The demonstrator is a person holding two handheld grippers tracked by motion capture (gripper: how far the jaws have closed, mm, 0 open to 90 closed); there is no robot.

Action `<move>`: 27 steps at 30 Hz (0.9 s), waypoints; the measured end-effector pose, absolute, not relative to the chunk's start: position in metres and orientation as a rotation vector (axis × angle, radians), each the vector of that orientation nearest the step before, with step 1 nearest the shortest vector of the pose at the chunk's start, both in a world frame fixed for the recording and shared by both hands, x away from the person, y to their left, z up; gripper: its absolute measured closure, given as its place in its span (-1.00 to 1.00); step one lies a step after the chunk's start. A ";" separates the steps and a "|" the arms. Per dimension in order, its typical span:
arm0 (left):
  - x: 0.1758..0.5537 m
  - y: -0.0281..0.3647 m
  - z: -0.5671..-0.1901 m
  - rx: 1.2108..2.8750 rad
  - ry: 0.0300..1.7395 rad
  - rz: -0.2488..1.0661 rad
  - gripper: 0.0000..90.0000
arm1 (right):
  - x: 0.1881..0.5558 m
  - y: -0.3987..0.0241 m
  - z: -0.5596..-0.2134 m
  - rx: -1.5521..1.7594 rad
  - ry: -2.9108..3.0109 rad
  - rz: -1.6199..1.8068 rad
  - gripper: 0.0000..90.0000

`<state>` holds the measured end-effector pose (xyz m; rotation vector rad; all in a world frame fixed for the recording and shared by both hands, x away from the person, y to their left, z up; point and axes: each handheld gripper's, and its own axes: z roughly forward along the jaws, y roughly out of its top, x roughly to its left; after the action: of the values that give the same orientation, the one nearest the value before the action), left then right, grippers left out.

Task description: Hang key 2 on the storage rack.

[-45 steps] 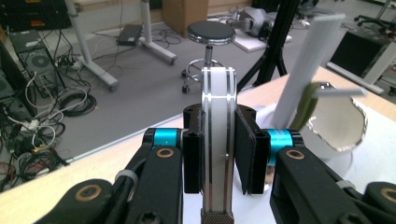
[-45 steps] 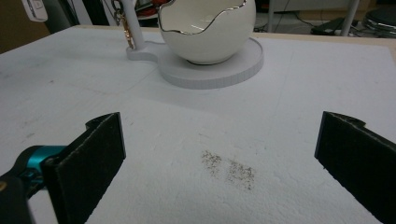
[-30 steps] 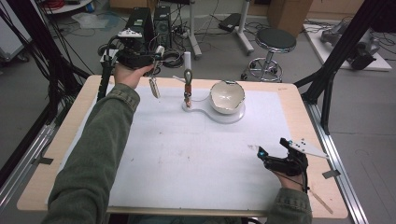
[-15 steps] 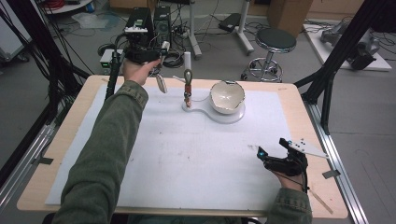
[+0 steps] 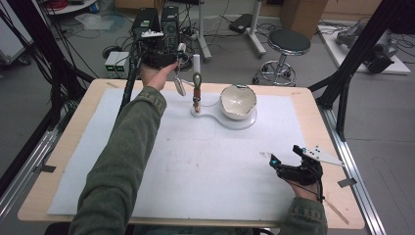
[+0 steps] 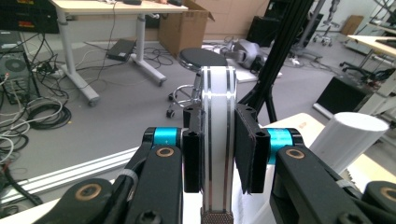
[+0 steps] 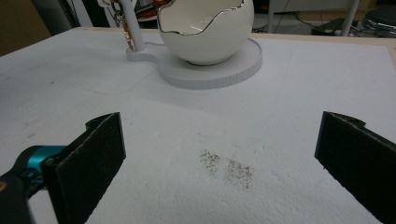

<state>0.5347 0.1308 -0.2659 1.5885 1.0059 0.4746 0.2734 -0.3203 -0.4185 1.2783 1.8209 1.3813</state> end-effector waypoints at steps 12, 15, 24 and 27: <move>0.529 0.118 -0.267 1.615 0.969 0.460 0.65 | 0.273 -0.321 -0.418 1.278 1.818 1.384 -0.99; 0.529 0.118 -0.268 1.626 0.975 0.460 0.65 | 0.273 -0.321 -0.418 1.276 1.816 1.387 -0.99; 0.530 0.114 -0.274 1.687 0.949 0.420 0.65 | 0.273 -0.321 -0.418 1.280 1.815 1.385 -0.99; 0.530 0.114 -0.275 1.693 0.950 0.413 0.65 | 0.272 -0.321 -0.418 1.280 1.815 1.384 -0.99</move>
<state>0.5301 0.1136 -0.2749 1.6935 0.9501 0.4128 0.2725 -0.3214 -0.4181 1.2801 1.8152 1.3843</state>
